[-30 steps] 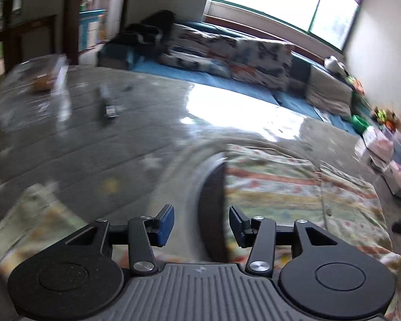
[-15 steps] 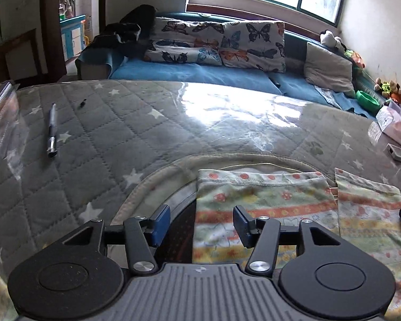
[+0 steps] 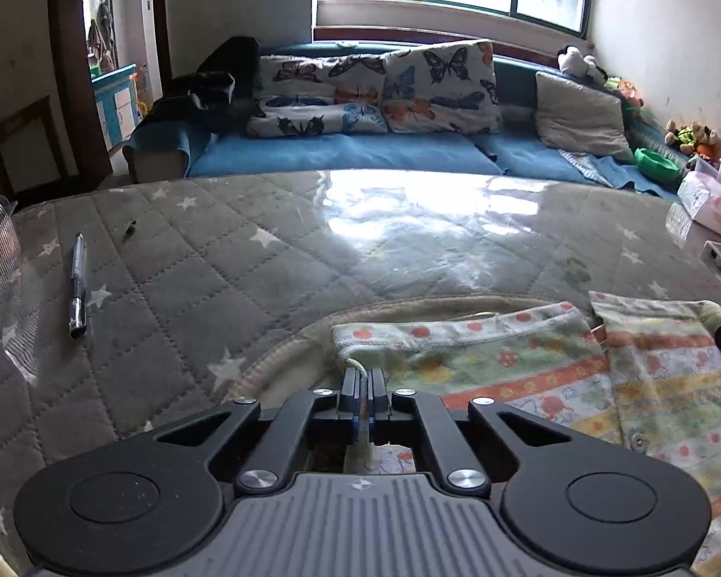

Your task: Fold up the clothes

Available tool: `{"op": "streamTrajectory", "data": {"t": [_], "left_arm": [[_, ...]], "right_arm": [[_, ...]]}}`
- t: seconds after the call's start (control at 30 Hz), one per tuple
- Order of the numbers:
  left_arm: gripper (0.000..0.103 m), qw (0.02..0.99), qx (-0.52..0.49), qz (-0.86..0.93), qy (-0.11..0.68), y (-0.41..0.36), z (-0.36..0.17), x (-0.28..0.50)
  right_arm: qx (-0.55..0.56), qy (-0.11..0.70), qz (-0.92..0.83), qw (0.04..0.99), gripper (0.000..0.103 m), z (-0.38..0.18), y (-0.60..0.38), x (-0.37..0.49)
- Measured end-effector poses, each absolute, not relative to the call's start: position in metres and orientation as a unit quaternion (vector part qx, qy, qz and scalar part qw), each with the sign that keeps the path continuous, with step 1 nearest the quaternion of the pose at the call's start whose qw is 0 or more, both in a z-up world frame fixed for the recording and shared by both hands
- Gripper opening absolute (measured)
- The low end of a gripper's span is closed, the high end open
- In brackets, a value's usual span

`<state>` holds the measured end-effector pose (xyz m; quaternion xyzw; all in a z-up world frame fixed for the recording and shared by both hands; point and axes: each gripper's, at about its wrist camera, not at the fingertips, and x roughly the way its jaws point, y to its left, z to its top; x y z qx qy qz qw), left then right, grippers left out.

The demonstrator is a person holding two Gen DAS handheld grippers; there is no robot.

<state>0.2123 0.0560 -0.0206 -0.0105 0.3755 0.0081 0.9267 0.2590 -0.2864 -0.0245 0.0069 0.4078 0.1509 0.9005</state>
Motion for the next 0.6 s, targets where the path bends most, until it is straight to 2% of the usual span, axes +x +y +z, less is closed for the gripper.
{"op": "streamTrajectory", "data": {"t": [0.13, 0.27, 0.6], "left_arm": [[0.008, 0.927, -0.019, 0.006, 0.373, 0.058, -0.016, 0.209], [0.037, 0.931, -0.028, -0.002, 0.365, 0.057, -0.005, 0.195], [0.036, 0.920, -0.030, -0.092, 0.381, 0.021, 0.003, 0.122]], "right_arm": [[-0.011, 0.401, 0.152, 0.903, 0.010, -0.015, -0.285, 0.252], [-0.032, 0.394, 0.175, 0.902, 0.011, 0.002, -0.283, 0.231], [-0.082, 0.416, 0.250, 0.871, 0.012, 0.002, -0.269, 0.153]]}}
